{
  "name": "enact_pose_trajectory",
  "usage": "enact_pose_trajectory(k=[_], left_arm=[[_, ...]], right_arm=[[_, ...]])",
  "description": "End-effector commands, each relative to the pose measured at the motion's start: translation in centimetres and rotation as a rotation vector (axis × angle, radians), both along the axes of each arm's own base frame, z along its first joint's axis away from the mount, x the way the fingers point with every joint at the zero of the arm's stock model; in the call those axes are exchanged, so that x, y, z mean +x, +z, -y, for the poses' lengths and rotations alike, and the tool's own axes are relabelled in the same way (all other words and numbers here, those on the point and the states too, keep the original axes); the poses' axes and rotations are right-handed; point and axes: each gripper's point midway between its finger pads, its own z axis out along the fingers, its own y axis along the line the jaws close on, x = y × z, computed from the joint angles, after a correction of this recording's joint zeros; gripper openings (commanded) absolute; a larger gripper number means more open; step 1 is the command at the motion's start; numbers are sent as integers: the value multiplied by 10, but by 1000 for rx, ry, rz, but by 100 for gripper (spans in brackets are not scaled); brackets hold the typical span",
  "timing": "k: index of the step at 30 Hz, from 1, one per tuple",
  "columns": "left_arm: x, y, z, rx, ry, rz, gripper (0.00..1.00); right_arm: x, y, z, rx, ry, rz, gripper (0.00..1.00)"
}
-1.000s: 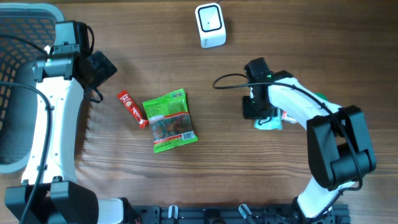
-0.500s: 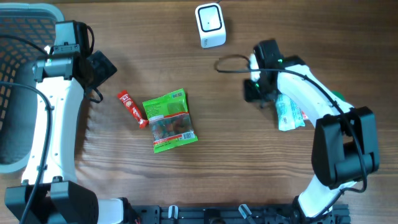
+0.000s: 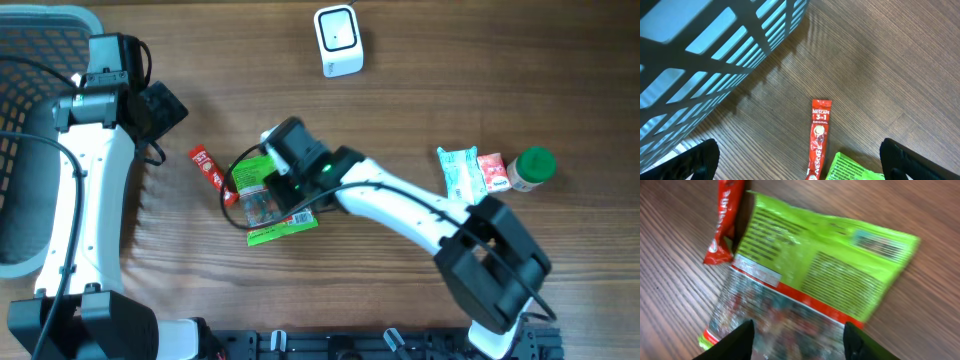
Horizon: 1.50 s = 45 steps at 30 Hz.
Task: Scan the item barcode
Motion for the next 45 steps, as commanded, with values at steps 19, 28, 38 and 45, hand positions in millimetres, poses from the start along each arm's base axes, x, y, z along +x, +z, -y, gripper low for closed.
enact_pose_trajectory(k=[19,28,38,45], left_arm=[[1,7,-6,19,11,19,100],[1,7,-6,19,11,19,100],[1,7,-6,19,11,19,100],[1,7,-6,19,11,19,100]], right_arm=[[20,-48,72,-303,-449,46,67],[21,-50,134,-316,-555,-218,68],[-33,-40,212,-601,-542,-443,70],[-8,16,223,-442,-507,-386,79]])
